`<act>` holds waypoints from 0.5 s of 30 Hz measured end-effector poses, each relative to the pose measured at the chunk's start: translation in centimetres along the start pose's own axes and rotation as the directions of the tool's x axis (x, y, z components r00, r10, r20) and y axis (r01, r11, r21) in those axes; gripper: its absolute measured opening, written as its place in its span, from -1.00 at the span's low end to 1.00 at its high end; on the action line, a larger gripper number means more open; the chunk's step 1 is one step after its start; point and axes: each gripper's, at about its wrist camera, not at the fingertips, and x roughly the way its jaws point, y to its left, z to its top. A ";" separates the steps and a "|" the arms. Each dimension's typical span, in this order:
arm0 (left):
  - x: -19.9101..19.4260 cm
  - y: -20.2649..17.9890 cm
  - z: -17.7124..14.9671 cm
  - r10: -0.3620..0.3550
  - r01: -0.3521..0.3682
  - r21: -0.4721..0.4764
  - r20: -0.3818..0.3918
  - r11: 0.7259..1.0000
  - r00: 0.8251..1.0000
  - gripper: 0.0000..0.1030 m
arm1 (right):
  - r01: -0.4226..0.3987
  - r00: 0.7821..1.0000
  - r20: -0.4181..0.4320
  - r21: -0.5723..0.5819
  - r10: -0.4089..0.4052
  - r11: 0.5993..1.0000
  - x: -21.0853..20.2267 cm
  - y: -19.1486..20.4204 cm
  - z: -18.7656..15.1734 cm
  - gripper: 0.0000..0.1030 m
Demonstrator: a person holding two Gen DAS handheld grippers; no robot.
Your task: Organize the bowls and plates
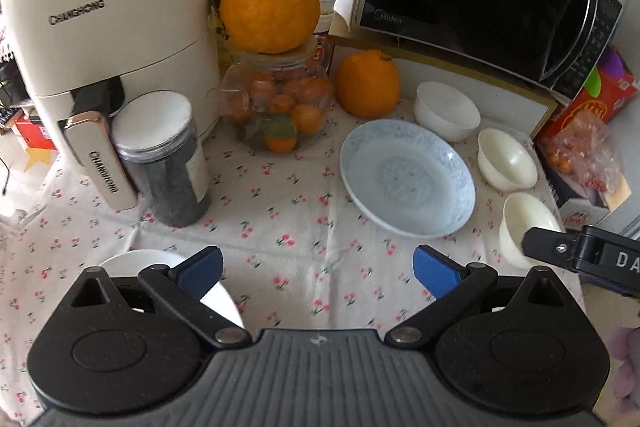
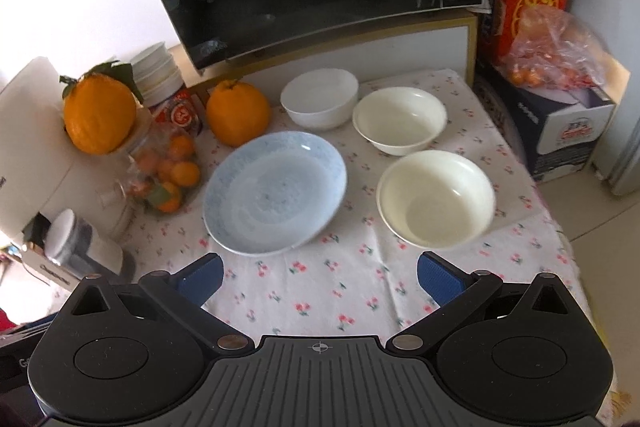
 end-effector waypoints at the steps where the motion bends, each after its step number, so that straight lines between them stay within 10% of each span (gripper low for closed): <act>1: 0.2 -0.1 0.2 -0.004 0.004 -0.006 0.000 1.000 1.000 0.96 | -0.006 1.000 -0.001 0.005 0.006 1.000 0.3 0.0 0.2 1.00; 15: 4.6 -1.2 2.1 -0.047 0.044 -0.056 -0.058 0.997 0.997 0.95 | -0.056 0.998 0.008 0.008 0.055 0.998 4.5 -0.3 3.4 1.00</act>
